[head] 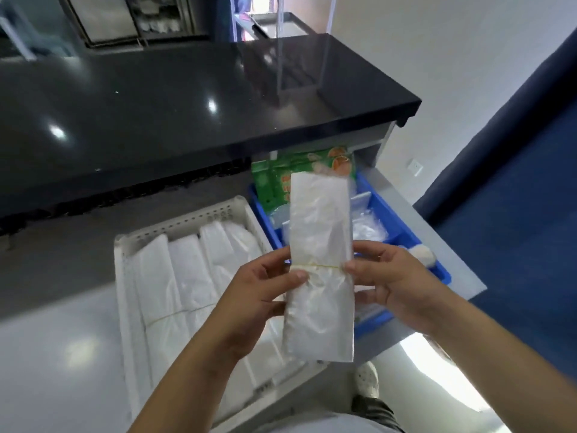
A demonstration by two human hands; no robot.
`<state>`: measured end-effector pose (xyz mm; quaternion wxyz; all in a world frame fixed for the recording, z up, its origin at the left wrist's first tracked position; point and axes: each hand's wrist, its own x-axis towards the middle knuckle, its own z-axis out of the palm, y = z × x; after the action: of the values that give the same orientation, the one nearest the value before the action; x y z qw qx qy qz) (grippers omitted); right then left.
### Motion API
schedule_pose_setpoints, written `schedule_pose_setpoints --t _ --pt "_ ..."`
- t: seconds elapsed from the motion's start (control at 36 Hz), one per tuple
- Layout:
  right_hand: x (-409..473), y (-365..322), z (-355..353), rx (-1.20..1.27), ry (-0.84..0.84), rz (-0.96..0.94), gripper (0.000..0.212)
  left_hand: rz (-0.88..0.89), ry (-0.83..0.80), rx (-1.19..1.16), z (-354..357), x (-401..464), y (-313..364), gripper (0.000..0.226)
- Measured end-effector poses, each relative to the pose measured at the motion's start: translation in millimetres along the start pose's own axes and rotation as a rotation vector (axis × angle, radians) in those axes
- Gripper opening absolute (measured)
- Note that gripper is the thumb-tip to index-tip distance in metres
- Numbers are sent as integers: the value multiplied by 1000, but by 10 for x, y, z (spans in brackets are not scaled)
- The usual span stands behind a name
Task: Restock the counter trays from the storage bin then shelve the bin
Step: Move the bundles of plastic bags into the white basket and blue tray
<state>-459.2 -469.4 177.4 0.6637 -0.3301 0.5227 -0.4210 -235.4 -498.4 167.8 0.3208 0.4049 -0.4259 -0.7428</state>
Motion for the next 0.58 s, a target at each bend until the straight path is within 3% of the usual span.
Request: schedule_pose_setpoints --t 0.22,0.42,0.47,0.58 --pt "145 -503 -1029 -152 80 -154 30 45 48 153 656 614 -37 38" --pt "442 -1144 -2066 -495 113 -340 30 153 485 977 830 1241 -78 45" --pt "592 -1262 -2216 -628 95 -408 32 127 520 1208 855 1467 -115 50" --pt "864 -1443 -2234 -905 21 -557 28 -2 554 1438 941 1841 -236 52"
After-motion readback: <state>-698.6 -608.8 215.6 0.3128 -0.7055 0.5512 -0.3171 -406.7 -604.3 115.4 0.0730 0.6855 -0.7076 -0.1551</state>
